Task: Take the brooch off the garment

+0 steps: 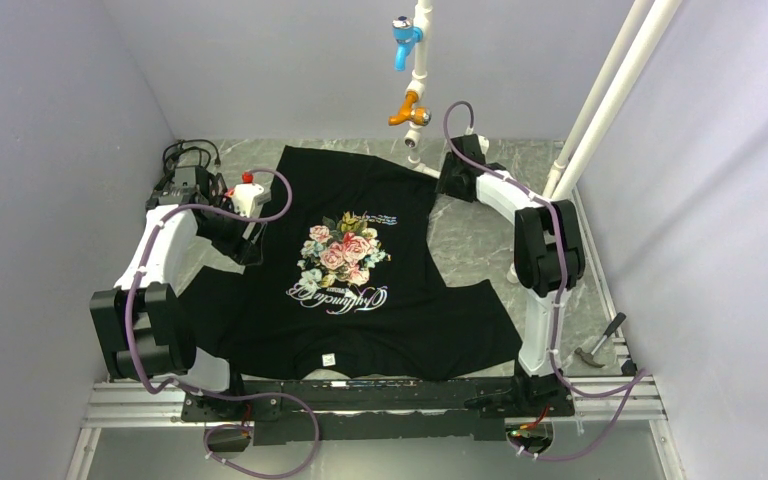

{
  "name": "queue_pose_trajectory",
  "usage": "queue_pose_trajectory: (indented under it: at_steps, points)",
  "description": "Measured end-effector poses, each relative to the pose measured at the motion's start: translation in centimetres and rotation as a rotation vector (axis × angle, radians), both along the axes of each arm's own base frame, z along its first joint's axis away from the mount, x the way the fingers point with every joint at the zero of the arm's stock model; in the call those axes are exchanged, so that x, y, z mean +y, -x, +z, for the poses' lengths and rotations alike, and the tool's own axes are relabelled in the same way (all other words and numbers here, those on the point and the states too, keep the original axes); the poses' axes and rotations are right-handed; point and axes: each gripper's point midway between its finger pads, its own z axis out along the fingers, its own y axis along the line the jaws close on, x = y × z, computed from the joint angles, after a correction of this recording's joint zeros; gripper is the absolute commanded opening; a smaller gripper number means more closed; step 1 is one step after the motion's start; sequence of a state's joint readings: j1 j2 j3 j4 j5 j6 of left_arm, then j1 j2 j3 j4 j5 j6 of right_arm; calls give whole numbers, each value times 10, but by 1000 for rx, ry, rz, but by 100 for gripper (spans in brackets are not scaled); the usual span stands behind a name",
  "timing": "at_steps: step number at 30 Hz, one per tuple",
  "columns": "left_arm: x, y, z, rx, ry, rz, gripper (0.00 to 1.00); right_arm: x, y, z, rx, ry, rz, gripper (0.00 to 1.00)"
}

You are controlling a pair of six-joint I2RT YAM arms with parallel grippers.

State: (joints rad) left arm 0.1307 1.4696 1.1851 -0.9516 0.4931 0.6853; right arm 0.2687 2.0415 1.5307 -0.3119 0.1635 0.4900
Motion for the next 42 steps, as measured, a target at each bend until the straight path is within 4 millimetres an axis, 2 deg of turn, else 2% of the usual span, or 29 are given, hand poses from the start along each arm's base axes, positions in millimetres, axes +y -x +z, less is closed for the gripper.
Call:
queue_pose_trajectory:
  at_steps: [3,6,12,18,21,23,27,29,37,42]
  points:
    - [0,0,0,2,3,1,74,-6,-10,-7,1,1,-18,53]
    - [-1,0,-1,6,5,0,74,-3,-23,-11,-13,-6,-16,55]
    - [-1,0,-5,20,6,1,74,5,-33,-20,-14,-30,-5,63]
    - [-1,0,-7,28,7,1,74,7,-40,-26,-15,-41,-6,61]
    - [0,0,-10,40,5,2,74,8,-43,-33,-9,-44,-5,57]
    - [0,0,-11,47,5,2,75,8,-46,-39,-4,-44,-5,50]
    - [0,-2,-11,49,6,3,75,6,-50,-43,-7,-32,2,14]
    - [0,-3,-11,52,8,8,75,4,-51,-43,-13,-21,12,0]
    - [0,-8,-13,67,15,20,74,5,-54,-36,-47,13,74,0]
    - [-1,-11,-17,82,27,31,74,5,-59,-17,-96,44,122,0]
